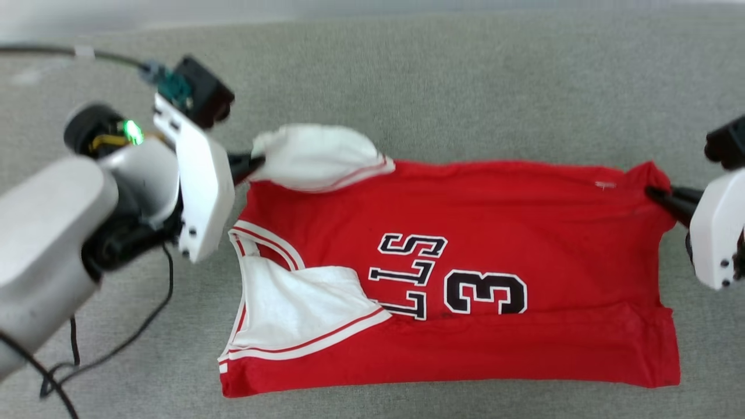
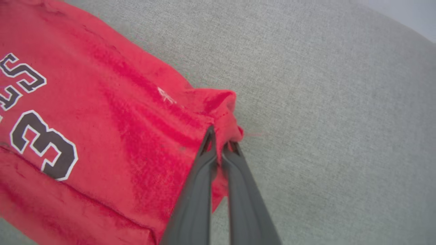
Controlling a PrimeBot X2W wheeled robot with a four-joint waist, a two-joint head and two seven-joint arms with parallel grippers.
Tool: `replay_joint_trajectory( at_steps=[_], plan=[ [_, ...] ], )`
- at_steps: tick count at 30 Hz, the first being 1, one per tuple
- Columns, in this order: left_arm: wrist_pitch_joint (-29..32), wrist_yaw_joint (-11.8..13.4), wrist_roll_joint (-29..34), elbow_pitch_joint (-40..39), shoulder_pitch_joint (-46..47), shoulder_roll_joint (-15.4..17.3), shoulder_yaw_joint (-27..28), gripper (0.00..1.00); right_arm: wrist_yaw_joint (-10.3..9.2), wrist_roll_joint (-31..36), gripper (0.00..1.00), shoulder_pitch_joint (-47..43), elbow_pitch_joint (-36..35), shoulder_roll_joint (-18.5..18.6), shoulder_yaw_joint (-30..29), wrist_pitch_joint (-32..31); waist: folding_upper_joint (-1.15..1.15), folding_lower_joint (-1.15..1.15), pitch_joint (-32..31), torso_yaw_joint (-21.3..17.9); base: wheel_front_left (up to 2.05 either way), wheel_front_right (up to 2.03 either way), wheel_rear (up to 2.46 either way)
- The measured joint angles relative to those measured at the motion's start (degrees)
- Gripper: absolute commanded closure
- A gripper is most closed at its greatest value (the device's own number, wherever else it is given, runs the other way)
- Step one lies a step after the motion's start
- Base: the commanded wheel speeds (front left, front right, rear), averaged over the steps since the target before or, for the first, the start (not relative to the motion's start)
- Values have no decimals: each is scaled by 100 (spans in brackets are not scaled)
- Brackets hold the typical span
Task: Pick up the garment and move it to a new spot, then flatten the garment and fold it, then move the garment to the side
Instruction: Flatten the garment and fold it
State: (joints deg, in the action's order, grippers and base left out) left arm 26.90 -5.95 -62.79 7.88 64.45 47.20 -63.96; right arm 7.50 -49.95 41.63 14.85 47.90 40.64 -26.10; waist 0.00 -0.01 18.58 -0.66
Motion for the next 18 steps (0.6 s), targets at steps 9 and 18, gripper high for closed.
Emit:
replay_joint_trajectory(
  at_steps=[9, 18],
  plan=[
    [-567, 523, -388, -842, -1489, 689, -227, 100, 0, 10, 100, -1040, -399, 178, 103, 519, 0, 0, -714, 4, 0, 0, 0],
    [-940, 803, -598, -943, -2544, 760, -573, 100, 0, -44, 100, -1935, -392, 171, 21, 793, 0, 0, -832, 7, 0, 0, 0]
  ],
)
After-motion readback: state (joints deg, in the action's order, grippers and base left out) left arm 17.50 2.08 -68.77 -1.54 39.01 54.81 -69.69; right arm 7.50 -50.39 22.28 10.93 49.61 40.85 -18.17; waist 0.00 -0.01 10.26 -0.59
